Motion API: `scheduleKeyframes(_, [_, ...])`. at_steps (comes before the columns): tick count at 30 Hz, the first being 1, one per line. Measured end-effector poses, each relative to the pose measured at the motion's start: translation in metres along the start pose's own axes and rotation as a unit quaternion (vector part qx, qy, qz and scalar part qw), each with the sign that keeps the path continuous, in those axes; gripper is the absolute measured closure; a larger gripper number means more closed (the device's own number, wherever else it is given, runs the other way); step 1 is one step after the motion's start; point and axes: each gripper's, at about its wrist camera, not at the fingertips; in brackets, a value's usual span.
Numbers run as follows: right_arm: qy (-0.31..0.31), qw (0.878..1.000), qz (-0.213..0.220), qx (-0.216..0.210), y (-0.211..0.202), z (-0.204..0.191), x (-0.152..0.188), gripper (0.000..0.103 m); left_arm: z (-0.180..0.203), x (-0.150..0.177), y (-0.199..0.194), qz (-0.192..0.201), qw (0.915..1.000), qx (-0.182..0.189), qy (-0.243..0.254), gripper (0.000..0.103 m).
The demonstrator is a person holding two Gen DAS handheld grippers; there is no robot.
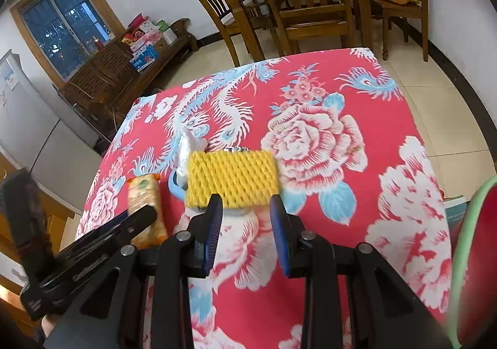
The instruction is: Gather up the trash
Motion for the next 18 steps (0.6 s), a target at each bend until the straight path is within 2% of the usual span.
scheduleKeyframes(7, [-0.009,0.999,-0.020,0.025,0.028,-0.003,-0.006,0.070,-0.003,0.000,-0.006,0.007,1.0000,0.001,-0.001,0.057])
scheduleKeyframes(10, [-0.027,0.999,-0.015,0.043,0.032,-0.006,-0.004,0.070,-0.003,0.002,-0.007,0.006,1.0000,0.006,-0.003,0.057])
scheduleKeyframes(14, [-0.031,0.998,-0.017,0.042,0.034,-0.007,-0.004,0.070,-0.001,0.004,-0.006,0.003,0.9999,0.011,-0.003,0.057])
scheduleKeyframes(18, [-0.032,0.999,-0.019,0.035,0.035,-0.006,-0.003,0.089,0.001,0.007,-0.006,0.002,0.9999,0.016,-0.002,0.057])
Point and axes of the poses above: each gripper's, at about its wrist camera, not at the fingertips, and y roughly the way its jaws point, z to its right, x to its underside, and after that the axes turned 2 degrees about -z, right-handed
